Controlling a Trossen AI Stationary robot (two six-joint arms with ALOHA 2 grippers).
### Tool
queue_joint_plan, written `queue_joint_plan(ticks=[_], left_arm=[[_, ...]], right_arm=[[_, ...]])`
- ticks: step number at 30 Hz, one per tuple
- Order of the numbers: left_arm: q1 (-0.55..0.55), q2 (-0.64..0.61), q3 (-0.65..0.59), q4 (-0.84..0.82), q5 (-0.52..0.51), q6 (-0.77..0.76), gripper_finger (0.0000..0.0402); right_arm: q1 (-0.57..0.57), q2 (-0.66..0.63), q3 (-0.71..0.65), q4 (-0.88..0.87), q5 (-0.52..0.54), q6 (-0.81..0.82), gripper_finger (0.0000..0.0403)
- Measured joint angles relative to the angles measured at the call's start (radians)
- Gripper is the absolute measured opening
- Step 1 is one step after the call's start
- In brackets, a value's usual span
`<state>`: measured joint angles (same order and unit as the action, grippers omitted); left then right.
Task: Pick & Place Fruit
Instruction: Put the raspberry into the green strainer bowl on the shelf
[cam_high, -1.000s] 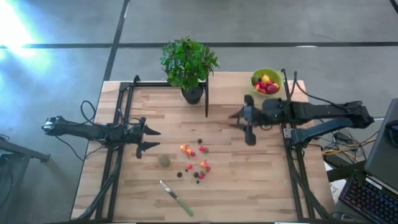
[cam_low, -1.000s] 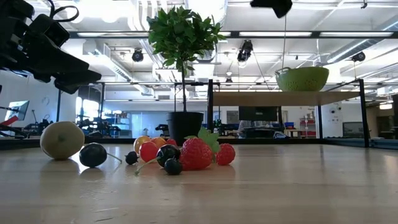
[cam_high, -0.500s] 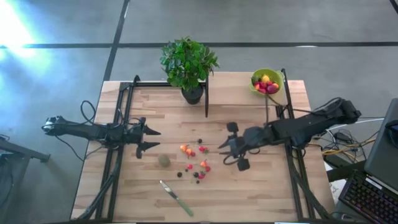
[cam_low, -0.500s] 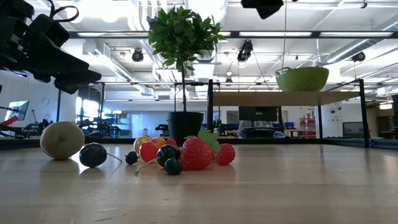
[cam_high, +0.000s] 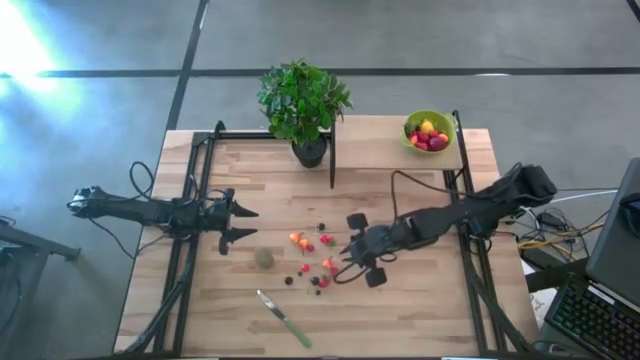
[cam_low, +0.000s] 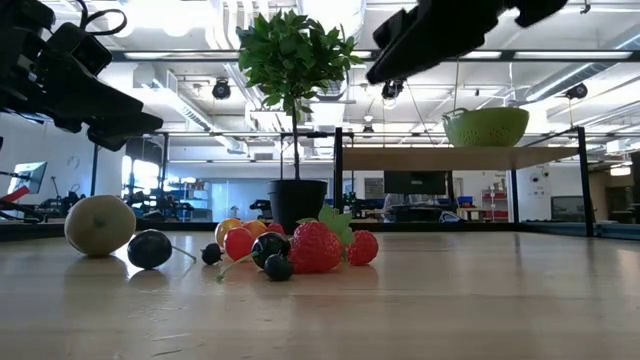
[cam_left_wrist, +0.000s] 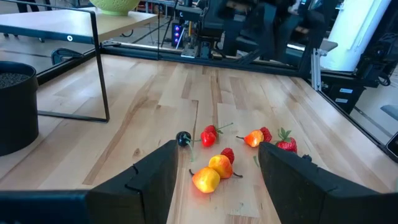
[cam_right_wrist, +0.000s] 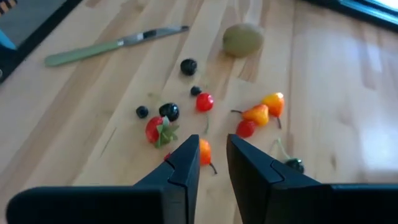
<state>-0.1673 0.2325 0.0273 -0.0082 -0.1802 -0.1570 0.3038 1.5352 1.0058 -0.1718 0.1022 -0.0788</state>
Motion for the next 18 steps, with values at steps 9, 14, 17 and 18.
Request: queue_joint_plan(ticks=[9, 14, 17, 18], left_arm=[[0.0, 0.0, 0.0, 0.0, 0.0, 0.0, 0.0229], [0.0, 0.0, 0.0, 0.0, 0.0, 0.0, 0.0229], [0.0, 0.0, 0.0, 0.0, 0.0, 0.0, 0.0229], [0.0, 0.0, 0.0, 0.0, 0.0, 0.0, 0.0229]], right_arm=[[0.011, 0.111, 0.0, 0.067, -0.042, 0.0, 0.0127], [0.01, 0.176, 0.0, 0.093, -0.043, 0.0, 0.0155], [0.011, 0.204, 0.0, 0.111, -0.043, 0.017, 0.017], [0.011, 0.211, 0.0, 0.116, -0.043, 0.023, 0.0175]])
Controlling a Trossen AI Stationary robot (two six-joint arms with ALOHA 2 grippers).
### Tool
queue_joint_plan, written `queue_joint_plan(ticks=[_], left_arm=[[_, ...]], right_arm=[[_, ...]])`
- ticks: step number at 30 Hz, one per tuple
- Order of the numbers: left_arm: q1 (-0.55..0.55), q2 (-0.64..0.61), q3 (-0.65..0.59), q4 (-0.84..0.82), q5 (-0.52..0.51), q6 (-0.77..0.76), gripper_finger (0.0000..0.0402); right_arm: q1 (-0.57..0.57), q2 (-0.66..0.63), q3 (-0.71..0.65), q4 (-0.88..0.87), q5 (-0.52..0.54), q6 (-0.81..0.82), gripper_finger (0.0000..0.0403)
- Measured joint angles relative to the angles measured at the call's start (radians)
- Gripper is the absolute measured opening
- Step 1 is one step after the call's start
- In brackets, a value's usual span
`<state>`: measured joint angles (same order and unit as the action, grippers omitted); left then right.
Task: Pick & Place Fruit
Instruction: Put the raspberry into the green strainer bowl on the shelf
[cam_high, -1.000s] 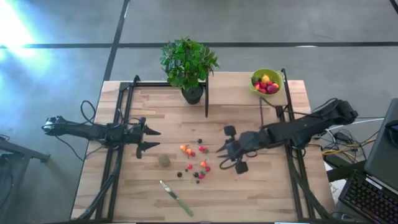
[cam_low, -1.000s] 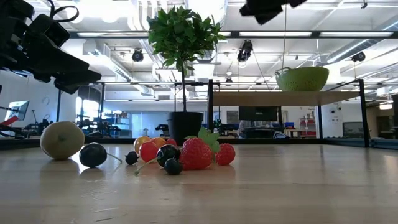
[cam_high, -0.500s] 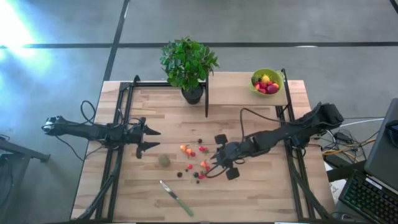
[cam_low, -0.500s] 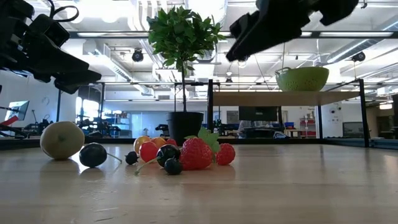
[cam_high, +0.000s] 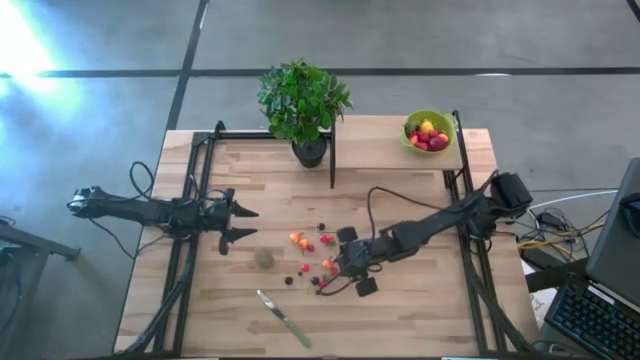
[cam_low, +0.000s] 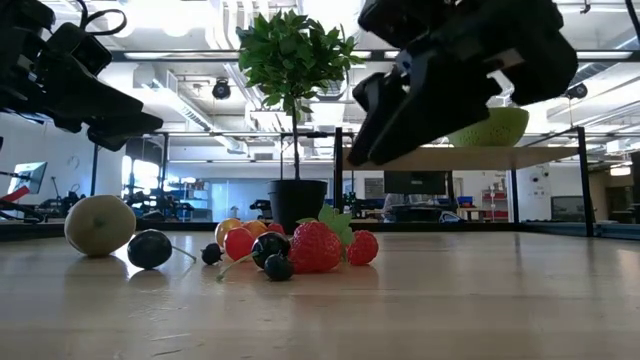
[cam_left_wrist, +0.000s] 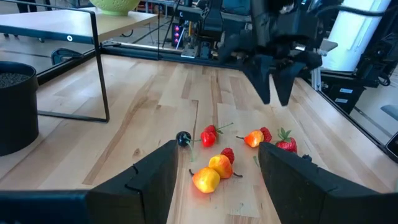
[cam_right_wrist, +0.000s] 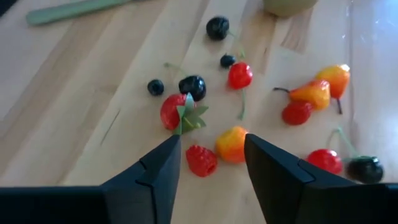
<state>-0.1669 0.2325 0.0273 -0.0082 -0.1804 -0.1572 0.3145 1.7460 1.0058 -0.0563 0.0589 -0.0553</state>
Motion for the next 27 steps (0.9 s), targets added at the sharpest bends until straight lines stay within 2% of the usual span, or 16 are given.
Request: queue_joint_plan(ticks=[9, 27], left_arm=[[0.0, 0.0, 0.0, 0.0, 0.0, 0.0, 0.0229], [0.0, 0.0, 0.0, 0.0, 0.0, 0.0, 0.0229]], right_arm=[[0.0, 0.08, 0.0, 0.022, -0.008, 0.023, 0.0205], [0.002, 0.19, 0.0, 0.105, -0.018, 0.056, 0.0239]])
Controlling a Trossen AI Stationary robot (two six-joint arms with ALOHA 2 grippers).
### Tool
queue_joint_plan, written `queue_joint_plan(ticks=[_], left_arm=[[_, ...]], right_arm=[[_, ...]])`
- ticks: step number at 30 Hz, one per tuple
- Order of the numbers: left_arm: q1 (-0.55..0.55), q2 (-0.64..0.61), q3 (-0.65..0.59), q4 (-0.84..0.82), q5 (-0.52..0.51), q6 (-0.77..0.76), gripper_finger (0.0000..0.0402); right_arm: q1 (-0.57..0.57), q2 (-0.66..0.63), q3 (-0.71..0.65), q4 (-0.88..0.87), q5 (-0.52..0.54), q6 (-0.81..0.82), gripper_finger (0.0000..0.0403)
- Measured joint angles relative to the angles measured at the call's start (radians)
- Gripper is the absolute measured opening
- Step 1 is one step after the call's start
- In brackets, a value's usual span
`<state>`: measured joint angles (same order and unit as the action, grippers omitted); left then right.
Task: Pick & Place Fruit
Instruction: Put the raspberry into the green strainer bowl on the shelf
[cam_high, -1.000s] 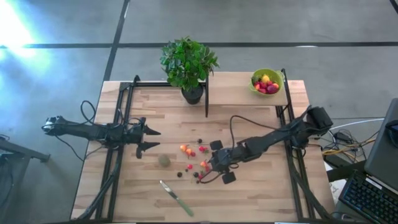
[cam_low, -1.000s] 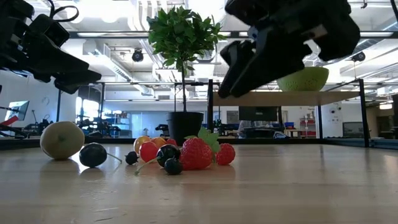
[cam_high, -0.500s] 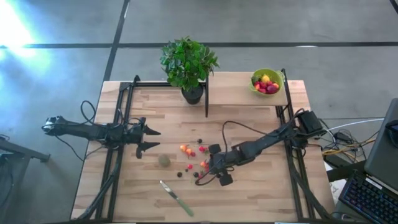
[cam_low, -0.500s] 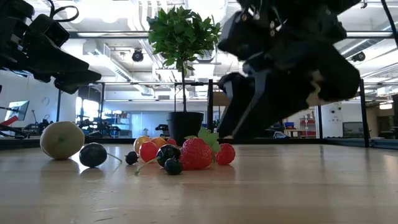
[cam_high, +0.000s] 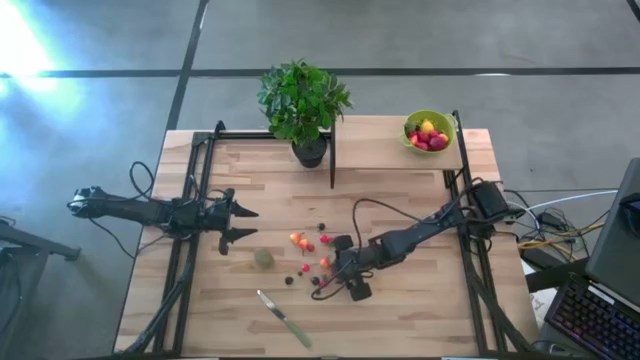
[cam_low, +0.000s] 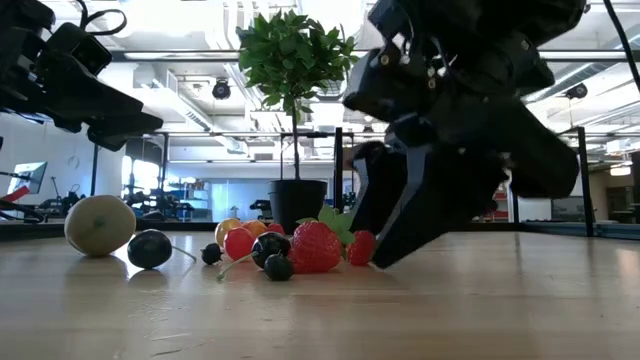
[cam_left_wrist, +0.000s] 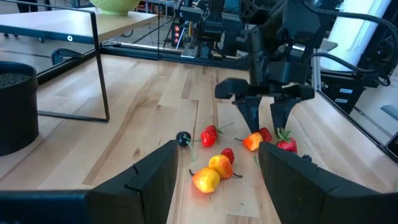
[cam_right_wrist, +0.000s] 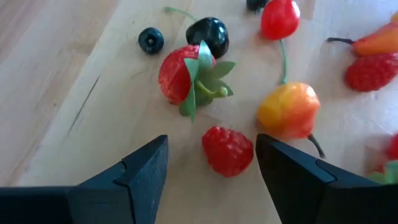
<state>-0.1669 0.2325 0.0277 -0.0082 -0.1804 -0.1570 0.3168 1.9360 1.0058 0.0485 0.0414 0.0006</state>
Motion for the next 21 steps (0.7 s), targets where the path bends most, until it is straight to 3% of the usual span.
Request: queue_joint_plan(ticks=[8, 21], left_arm=[[0.0, 0.0, 0.0, 0.0, 0.0, 0.0, 0.0229], [0.0, 0.0, 0.0, 0.0, 0.0, 0.0, 0.0229]], right_arm=[[0.0, 0.041, 0.004, 0.049, -0.002, 0.037, 0.024], [0.0, 0.015, 0.001, 0.006, -0.005, 0.042, 0.0151]])
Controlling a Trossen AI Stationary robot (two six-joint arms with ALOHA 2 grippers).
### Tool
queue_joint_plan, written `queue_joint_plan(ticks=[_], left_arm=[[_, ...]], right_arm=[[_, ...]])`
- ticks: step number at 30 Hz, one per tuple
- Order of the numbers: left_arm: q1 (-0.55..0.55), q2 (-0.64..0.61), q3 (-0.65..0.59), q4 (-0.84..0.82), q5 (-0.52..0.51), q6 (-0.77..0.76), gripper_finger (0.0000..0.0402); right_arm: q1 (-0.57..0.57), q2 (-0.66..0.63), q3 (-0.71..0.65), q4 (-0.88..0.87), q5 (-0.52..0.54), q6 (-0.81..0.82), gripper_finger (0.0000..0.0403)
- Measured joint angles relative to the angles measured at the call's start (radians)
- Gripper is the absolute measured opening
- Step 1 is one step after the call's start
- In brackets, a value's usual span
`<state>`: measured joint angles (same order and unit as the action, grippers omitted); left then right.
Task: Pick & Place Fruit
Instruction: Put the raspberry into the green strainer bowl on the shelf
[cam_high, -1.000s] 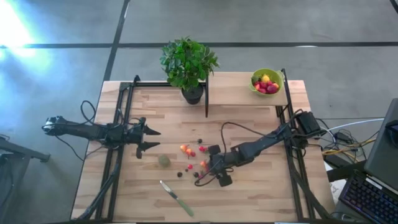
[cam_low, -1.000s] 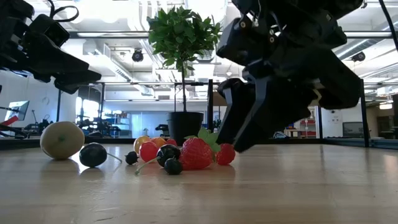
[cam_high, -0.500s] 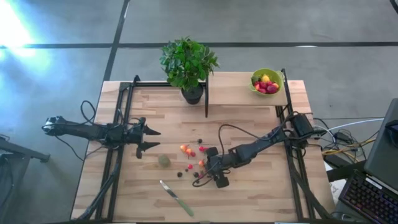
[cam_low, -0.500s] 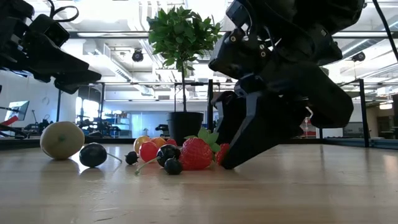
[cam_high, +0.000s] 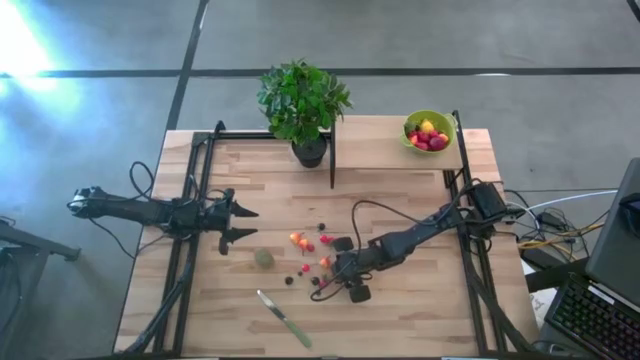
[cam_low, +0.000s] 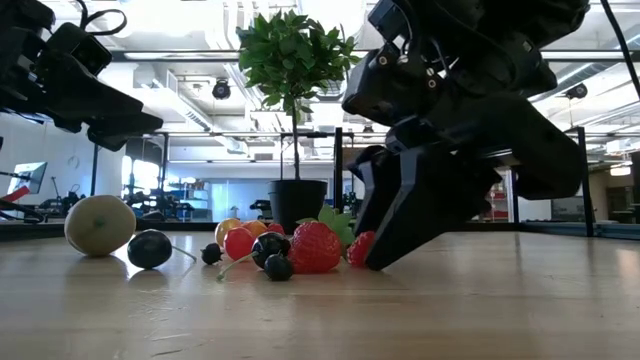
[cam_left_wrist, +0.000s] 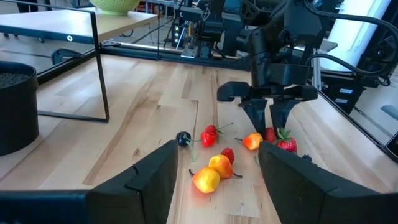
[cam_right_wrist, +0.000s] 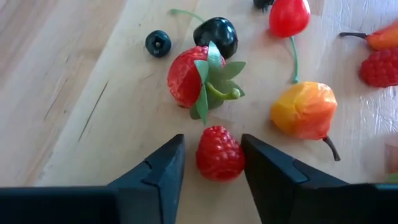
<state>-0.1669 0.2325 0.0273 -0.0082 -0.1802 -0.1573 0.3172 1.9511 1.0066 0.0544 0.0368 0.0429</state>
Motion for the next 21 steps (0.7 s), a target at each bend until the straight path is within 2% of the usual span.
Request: queue_joint_plan(ticks=[10, 17, 21], left_arm=[[0.0, 0.0, 0.0, 0.0, 0.0, 0.0, 0.0229], [0.0, 0.0, 0.0, 0.0, 0.0, 0.0, 0.0229], [0.0, 0.0, 0.0, 0.0, 0.0, 0.0, 0.0229]], right_arm=[[0.0, -0.001, 0.0, 0.0, 0.001, -0.001, 0.0086], [0.0, -0.001, 0.0, 0.0, 0.004, 0.0, 0.011], [0.0, -0.001, 0.0, 0.0, 0.005, -0.001, 0.0105]])
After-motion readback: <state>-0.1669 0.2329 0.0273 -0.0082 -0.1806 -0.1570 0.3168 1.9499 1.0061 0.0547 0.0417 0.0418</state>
